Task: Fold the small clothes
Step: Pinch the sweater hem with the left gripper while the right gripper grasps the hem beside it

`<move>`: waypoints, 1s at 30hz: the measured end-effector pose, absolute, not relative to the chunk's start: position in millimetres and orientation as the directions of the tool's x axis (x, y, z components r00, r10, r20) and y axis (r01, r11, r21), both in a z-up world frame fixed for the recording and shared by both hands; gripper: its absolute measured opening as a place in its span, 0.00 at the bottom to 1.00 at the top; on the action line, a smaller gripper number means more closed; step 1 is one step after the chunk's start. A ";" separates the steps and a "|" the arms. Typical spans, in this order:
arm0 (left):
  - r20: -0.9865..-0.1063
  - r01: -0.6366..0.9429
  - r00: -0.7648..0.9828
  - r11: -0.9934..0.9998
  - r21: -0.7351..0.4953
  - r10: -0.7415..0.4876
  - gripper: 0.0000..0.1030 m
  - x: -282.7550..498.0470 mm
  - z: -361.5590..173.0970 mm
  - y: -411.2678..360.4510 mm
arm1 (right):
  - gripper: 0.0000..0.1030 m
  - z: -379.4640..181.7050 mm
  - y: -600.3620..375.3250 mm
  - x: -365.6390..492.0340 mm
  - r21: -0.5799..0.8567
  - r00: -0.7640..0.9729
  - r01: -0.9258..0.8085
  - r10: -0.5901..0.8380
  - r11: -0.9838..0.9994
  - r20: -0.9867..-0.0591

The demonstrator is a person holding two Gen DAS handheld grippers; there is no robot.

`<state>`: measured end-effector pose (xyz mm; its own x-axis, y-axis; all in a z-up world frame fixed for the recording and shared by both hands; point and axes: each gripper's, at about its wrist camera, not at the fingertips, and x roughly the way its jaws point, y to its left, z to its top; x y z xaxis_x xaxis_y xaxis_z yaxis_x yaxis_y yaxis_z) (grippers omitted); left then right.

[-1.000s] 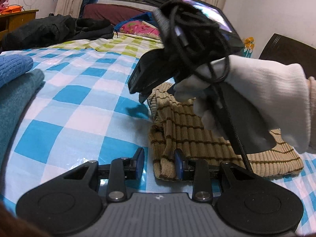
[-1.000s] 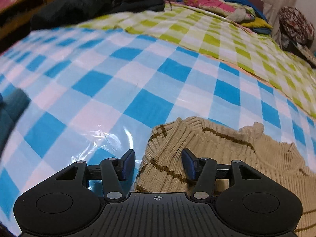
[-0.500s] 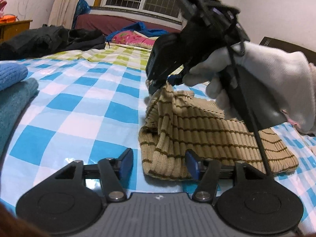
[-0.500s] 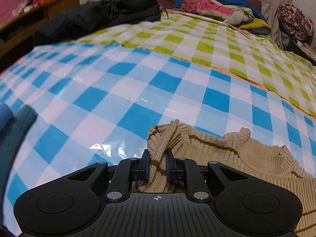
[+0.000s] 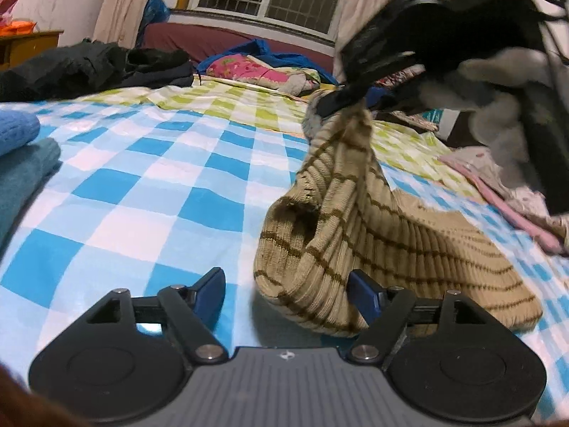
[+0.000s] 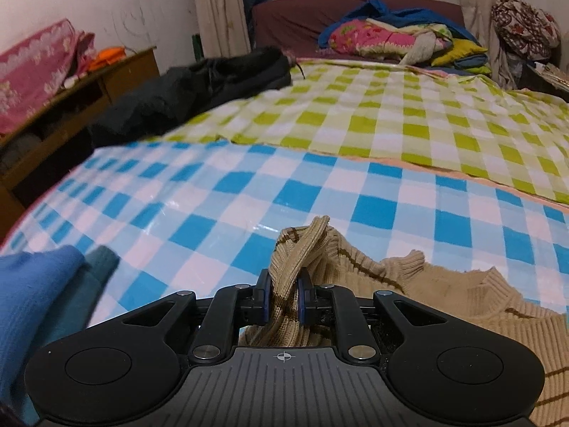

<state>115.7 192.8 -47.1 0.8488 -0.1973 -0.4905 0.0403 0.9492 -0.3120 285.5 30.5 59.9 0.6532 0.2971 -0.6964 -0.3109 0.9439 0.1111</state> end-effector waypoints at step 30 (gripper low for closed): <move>-0.364 0.414 0.839 0.909 -0.055 -0.404 0.22 133.1 24.8 -21.1 | 0.13 69.5 -202.0 272.4 0.372 0.746 -0.115 0.327 0.921 -0.581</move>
<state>133.1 -21.1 24.8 0.8391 -0.4043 -0.3640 0.4138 0.9087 -0.0555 272.4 -202.0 69.5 0.7456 0.3271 -0.5806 -0.1146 0.9212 0.3719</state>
